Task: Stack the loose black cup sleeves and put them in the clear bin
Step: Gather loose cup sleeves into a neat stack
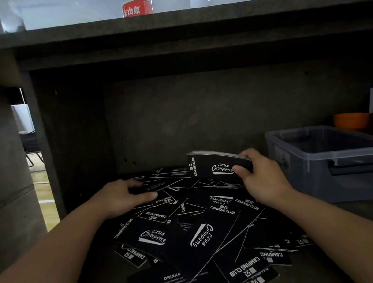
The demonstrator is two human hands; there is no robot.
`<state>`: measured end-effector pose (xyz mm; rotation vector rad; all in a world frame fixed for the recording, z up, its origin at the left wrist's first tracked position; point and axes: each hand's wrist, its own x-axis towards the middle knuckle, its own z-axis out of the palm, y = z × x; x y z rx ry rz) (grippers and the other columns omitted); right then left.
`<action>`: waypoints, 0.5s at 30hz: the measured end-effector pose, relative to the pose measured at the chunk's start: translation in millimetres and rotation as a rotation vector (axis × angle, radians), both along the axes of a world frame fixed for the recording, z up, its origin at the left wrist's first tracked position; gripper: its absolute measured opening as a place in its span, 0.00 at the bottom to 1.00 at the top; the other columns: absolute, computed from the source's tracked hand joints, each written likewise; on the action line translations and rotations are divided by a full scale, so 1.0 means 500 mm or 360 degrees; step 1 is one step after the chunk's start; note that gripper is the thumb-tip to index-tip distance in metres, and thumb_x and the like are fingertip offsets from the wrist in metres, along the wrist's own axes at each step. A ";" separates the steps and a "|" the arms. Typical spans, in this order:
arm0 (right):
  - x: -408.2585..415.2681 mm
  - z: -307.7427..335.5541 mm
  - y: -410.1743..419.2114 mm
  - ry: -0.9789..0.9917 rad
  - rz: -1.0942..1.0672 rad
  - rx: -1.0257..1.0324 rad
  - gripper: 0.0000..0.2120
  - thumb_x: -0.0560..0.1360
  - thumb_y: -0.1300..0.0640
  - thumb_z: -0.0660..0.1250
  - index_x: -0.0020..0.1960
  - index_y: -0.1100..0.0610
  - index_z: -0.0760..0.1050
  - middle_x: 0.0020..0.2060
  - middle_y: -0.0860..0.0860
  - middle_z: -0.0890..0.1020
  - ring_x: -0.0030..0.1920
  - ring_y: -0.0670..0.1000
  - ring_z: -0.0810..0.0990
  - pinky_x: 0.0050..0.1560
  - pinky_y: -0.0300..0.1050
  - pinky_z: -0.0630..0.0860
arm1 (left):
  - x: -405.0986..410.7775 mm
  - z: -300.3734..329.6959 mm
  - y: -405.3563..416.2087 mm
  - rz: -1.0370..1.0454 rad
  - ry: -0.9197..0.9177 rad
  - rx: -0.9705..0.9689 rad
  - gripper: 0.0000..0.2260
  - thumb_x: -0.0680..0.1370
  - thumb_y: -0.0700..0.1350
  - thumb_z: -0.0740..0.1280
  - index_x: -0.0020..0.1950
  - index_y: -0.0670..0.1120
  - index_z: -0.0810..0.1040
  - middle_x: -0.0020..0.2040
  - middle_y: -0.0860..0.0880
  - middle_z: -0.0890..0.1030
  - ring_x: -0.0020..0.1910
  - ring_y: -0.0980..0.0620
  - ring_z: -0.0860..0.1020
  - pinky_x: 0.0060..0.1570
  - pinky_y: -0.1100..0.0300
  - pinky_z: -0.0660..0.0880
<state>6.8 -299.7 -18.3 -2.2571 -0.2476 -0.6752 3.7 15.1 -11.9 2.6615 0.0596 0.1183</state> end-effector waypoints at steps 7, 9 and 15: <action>0.002 0.000 0.001 0.0062 0.0013 0.0030 0.08 0.78 0.52 0.65 0.56 0.51 0.72 0.44 0.50 0.79 0.41 0.53 0.78 0.42 0.45 0.76 | -0.009 0.011 0.005 -0.0153 -0.0362 0.0059 0.17 0.70 0.66 0.65 0.53 0.60 0.82 0.59 0.55 0.82 0.58 0.57 0.78 0.60 0.61 0.72; 0.001 0.000 0.000 0.0089 0.0025 0.0034 0.09 0.78 0.52 0.64 0.57 0.51 0.71 0.43 0.49 0.78 0.40 0.52 0.78 0.42 0.44 0.75 | -0.016 0.023 0.003 -0.0233 -0.0479 0.0080 0.12 0.70 0.64 0.66 0.47 0.62 0.82 0.51 0.60 0.83 0.53 0.60 0.79 0.57 0.61 0.74; -0.006 0.003 0.001 0.0076 0.0028 0.0012 0.11 0.78 0.53 0.64 0.60 0.53 0.72 0.45 0.49 0.78 0.46 0.49 0.76 0.46 0.40 0.69 | -0.021 0.039 0.009 -0.0210 -0.1158 0.0112 0.07 0.78 0.49 0.68 0.52 0.51 0.84 0.46 0.54 0.84 0.45 0.56 0.80 0.48 0.60 0.76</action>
